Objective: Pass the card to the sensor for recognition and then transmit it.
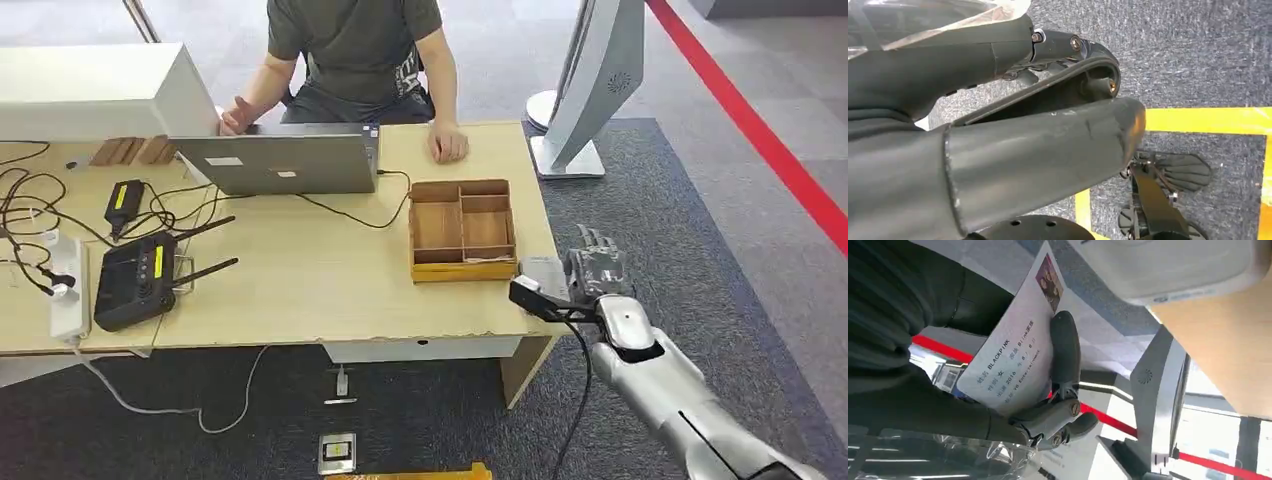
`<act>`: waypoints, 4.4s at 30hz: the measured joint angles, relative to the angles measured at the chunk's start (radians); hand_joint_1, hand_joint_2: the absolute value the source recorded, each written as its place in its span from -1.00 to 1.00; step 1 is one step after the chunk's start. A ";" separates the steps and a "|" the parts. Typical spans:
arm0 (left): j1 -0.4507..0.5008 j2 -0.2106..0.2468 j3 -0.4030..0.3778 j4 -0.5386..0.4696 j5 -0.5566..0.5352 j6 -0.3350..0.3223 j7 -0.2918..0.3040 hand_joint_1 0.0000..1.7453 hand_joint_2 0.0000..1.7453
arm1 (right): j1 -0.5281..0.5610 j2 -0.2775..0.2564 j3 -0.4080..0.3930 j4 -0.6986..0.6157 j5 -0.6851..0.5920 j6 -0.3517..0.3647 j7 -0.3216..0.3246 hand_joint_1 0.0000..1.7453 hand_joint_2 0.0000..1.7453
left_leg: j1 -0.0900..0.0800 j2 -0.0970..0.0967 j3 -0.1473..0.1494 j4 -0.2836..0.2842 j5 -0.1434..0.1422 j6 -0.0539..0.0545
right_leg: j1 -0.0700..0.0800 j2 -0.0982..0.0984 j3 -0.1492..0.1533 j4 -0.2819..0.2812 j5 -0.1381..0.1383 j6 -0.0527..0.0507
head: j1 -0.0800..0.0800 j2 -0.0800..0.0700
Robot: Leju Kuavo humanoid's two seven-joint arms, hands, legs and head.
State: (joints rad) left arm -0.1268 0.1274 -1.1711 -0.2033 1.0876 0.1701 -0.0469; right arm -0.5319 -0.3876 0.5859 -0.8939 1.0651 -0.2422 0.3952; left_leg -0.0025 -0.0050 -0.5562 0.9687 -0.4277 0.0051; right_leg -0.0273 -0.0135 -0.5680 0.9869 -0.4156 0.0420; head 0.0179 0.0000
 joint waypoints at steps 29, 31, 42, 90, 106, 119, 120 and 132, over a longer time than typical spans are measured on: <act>-0.009 -0.008 -0.032 0.000 -0.029 -0.013 -0.027 -1.00 -1.00 | -0.249 -0.013 -0.011 -0.408 0.039 0.161 -0.006 1.00 1.00 | 0.002 -0.001 -0.002 0.000 0.000 0.000 | 0.002 0.000 -0.001 0.000 0.000 0.000 | -0.001 0.000; -0.010 -0.008 -0.035 0.000 -0.030 -0.013 -0.024 -1.00 -1.00 | -0.254 0.004 0.005 -0.392 0.041 0.153 -0.007 1.00 1.00 | 0.002 -0.001 -0.002 0.000 0.000 0.000 | 0.002 0.000 -0.001 0.000 0.000 0.000 | -0.001 0.000; -0.010 -0.016 -0.039 0.000 -0.008 -0.012 -0.013 -1.00 -1.00 | -0.282 0.100 0.065 -0.292 0.054 0.114 -0.041 1.00 1.00 | 0.002 -0.001 -0.002 0.000 0.000 0.000 | 0.002 0.000 -0.001 0.000 0.000 0.000 | -0.002 0.000; -0.004 -0.017 -0.039 0.000 0.011 -0.009 -0.008 -1.00 -1.00 | -0.254 0.105 0.090 -0.169 0.097 0.073 -0.033 -1.00 -1.00 | 0.002 0.000 -0.001 0.000 0.000 0.000 | 0.002 0.000 -0.001 -0.001 0.000 0.000 | -0.002 0.000; 0.000 -0.017 -0.039 0.000 0.048 0.019 0.019 -1.00 -1.00 | 0.023 -0.042 -0.018 -0.494 -0.243 0.006 -0.045 -1.00 -1.00 | 0.002 0.000 -0.001 0.000 -0.002 0.001 | 0.002 0.000 0.000 -0.003 0.000 0.000 | -0.002 0.000; 0.000 -0.017 -0.037 0.000 0.059 0.029 0.003 -1.00 -1.00 | 0.081 -0.023 0.036 -0.544 -0.171 -0.039 -0.056 -1.00 1.00 | 0.002 0.000 -0.001 0.000 -0.001 0.001 | 0.002 0.001 0.000 -0.002 0.000 0.000 | -0.002 0.000; 0.000 -0.017 -0.037 0.000 0.058 0.029 0.005 -1.00 -1.00 | 0.082 -0.020 0.041 -0.541 -0.159 -0.040 -0.057 -1.00 1.00 | 0.002 0.000 -0.001 0.000 -0.001 0.001 | 0.002 0.001 0.000 -0.002 0.000 0.000 | -0.002 0.000; -0.001 -0.017 -0.037 0.000 0.035 0.026 0.010 -1.00 -1.00 | 0.084 0.024 0.084 -0.427 -0.085 -0.075 -0.068 -1.00 1.00 | 0.002 0.000 -0.002 0.000 -0.002 0.001 | 0.002 0.001 0.000 -0.002 0.000 0.000 | -0.002 0.000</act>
State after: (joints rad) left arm -0.1281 0.1102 -1.2081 -0.2033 1.1231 0.1957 -0.0366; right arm -0.4481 -0.3640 0.6702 -1.3211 0.9803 -0.3170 0.3273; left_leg -0.0002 -0.0047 -0.5579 0.9686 -0.4293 0.0059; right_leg -0.0254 -0.0127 -0.5680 0.9844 -0.4157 0.0420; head 0.0160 0.0000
